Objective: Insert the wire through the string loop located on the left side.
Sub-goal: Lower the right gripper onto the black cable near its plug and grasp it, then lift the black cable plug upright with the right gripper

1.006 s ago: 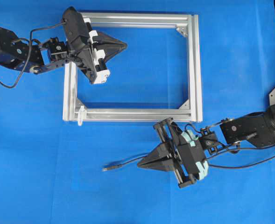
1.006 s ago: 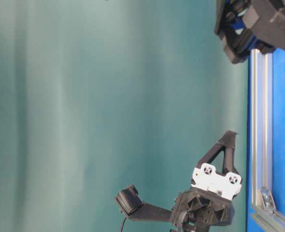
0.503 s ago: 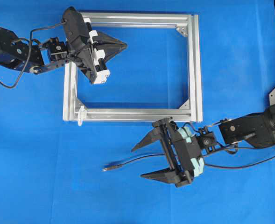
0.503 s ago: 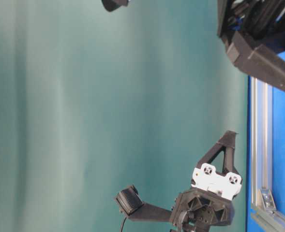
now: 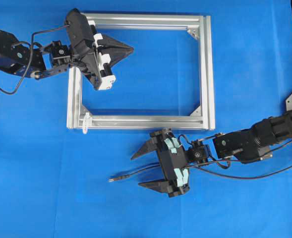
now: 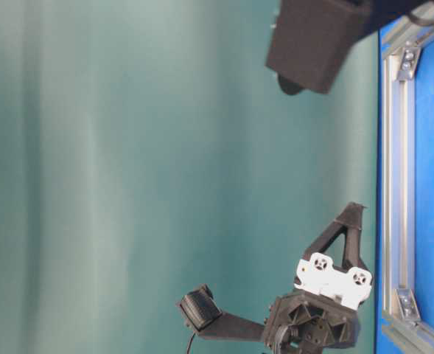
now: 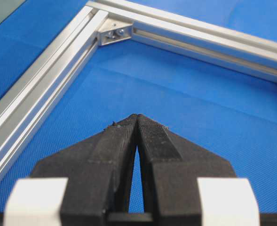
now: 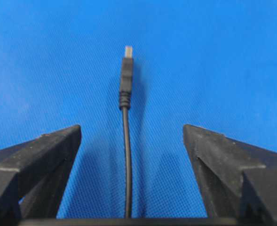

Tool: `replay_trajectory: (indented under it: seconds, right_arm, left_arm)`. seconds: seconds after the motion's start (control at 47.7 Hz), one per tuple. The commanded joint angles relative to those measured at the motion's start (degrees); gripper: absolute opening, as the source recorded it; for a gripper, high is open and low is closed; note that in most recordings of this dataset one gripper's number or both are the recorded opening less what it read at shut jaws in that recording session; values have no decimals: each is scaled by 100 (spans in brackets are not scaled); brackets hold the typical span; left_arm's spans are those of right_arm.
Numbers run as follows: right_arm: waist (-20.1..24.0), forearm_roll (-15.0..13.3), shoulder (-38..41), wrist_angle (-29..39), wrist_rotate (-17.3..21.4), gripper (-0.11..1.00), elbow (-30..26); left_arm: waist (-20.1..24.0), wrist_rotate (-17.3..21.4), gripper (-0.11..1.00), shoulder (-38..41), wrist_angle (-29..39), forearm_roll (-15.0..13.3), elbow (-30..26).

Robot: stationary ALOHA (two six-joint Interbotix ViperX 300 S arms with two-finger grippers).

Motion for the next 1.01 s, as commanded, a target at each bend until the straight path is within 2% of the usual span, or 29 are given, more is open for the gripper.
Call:
replay_trajectory:
  seconds: [0.0,0.231,0.335,0.398,0.545,0.65,0.985]
  right_arm:
    - [-9,35,-62,-26,9,92,-97]
    - [-9,44,-18,-44,18,88,-123]
    - [-9,44,-18,-53,18,80,-132]
    - [-9,35,0,-53,0,66,-158]
    - [-9,18,9,-79,-9,21,-158]
    - [-18,18,0,-123,-9,1,-149]
    - [-9,18,-26,-97,9,0,-167]
  left_arm:
    - [-9,-9,0,-202,-26,18,-35]
    - [-18,-9,0,-202,-26,9,-26]
    - [-18,-9,0,-202,-26,18,-26]
    - [-18,-9,0,-193,-26,18,-26]
    - [-18,-9,0,-202,-26,18,-26]
    - [-18,-9,0,-202,-26,18,-26]
    - [-18,-18,0,-202,-26,18,-18]
